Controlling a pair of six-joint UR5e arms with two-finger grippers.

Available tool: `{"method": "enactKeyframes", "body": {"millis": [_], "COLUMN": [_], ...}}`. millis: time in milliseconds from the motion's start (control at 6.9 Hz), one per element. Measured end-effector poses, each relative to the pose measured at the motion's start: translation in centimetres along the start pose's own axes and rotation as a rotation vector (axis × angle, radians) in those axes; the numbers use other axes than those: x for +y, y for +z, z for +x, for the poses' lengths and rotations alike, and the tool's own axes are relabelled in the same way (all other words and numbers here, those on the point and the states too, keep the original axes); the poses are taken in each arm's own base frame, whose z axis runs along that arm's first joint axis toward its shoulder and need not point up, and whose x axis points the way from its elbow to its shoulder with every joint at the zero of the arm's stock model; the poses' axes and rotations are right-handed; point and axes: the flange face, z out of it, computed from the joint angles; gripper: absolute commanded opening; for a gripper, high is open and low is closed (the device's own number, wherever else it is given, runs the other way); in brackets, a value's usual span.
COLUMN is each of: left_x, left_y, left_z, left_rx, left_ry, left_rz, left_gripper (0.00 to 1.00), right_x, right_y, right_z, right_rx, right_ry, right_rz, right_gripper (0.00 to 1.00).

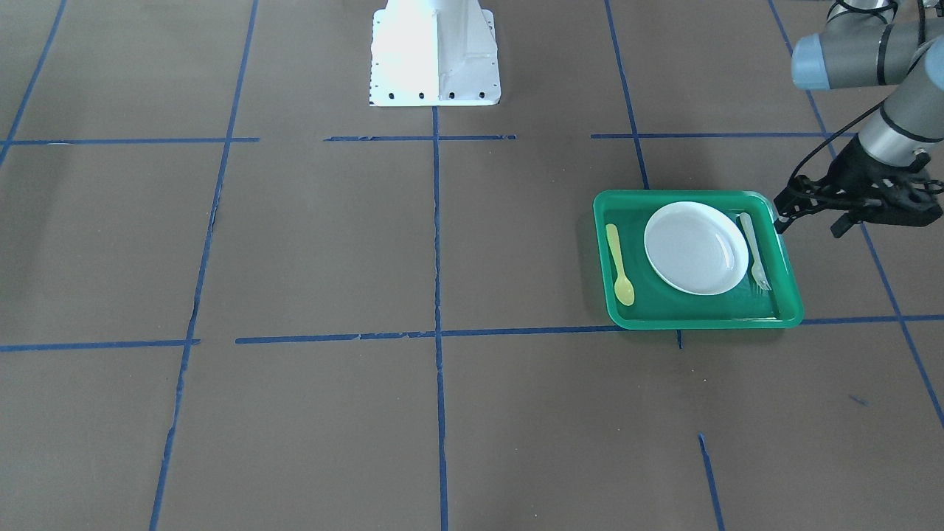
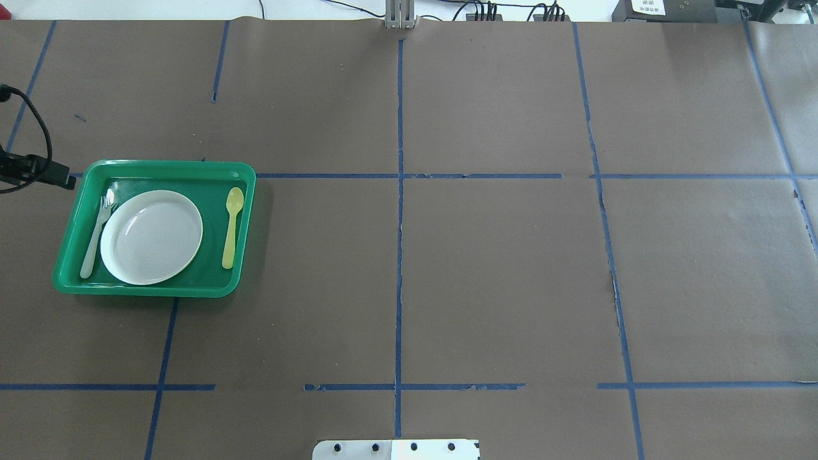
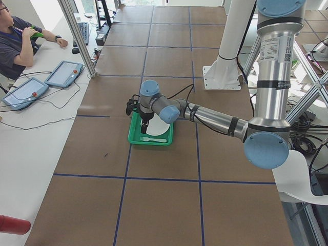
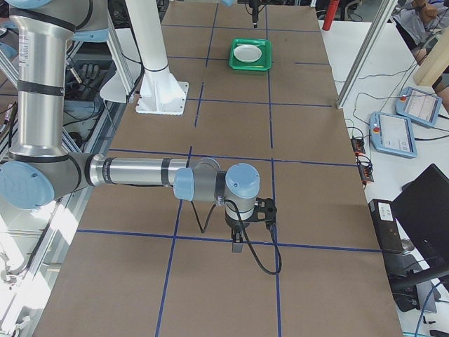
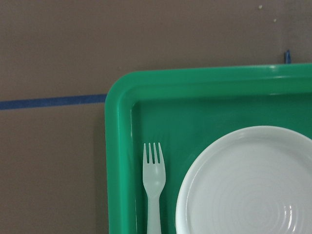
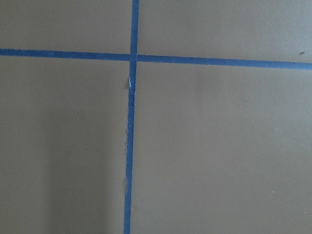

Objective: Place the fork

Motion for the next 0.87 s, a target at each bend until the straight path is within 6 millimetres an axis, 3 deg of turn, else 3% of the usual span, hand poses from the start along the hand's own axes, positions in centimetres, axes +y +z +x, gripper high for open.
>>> {"method": "enactKeyframes", "body": {"millis": [290,435,725,870], "left_x": [-3.5,-4.6,-3.9,-1.8], "left_y": [-5.4,-7.7,-9.5,-8.9], "left_z": [-4.4,-7.5,-15.3,-19.6], "left_rx": [-0.065,-0.114,-0.119,-0.055], "left_ry": [0.084,0.156,0.168,0.081], "left_rz": [0.062,0.049,-0.053,-0.107], "left_gripper": [1.0,1.0,1.0,1.0], "right_x": [0.0,0.0,0.0,0.0], "right_y": [0.0,0.0,0.0,0.0], "right_z": [0.0,0.0,0.0,0.0], "right_rx": [0.0,0.0,0.0,0.0], "right_ry": [0.0,0.0,0.0,0.0], "right_rz": [0.0,0.0,0.0,0.0], "right_gripper": [1.0,1.0,1.0,1.0]}}
